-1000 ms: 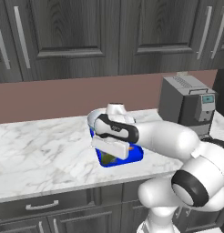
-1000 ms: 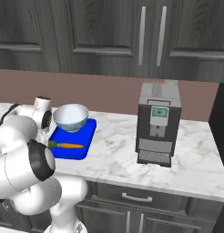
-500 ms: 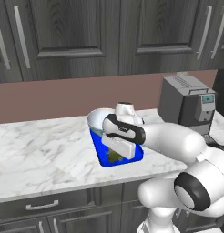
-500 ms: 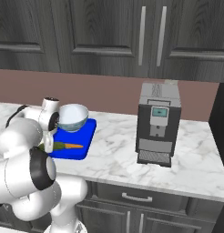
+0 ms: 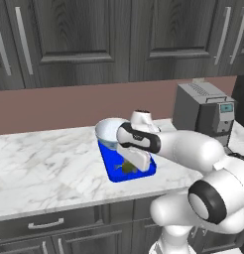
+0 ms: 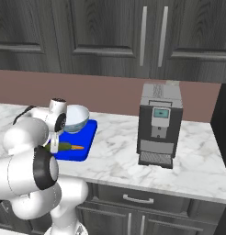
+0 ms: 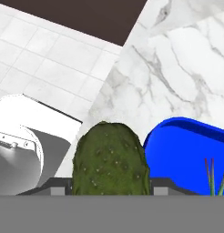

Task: Place the two vegetables and bowl onto the tray for setting up a vegetable dip station.

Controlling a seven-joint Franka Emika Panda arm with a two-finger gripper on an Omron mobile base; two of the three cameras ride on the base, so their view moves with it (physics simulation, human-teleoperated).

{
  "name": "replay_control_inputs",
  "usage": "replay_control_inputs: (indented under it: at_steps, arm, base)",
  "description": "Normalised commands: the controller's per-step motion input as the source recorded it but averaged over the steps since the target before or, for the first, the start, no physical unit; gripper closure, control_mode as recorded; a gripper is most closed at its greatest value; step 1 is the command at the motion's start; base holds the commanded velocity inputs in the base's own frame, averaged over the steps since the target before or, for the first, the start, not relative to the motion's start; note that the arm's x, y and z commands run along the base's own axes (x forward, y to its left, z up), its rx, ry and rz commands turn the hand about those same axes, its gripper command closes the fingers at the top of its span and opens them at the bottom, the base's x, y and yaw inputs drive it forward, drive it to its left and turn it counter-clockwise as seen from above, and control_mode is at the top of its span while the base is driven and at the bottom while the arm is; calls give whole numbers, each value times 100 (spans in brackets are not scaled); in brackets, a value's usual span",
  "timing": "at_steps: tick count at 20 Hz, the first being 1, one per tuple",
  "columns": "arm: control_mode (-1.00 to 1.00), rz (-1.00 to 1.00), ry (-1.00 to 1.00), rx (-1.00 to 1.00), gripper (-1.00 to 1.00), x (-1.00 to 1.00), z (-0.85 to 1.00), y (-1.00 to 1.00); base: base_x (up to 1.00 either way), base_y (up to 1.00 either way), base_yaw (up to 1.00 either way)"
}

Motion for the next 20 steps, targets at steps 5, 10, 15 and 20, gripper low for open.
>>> replay_control_inputs:
  at_steps: [5,10,15,20]
  arm:
    - [-100,-2,0,0,100,27,-8,-9]
    - [-100,-1,0,0,100,31,-13,-6]
    - [-100,-1,0,0,100,29,-16,-2]
    - [-100,-5,0,0,100,24,-16,0]
  base:
    - [0,0,0]
    - [0,0,0]
    - [0,0,0]
    - [0,0,0]
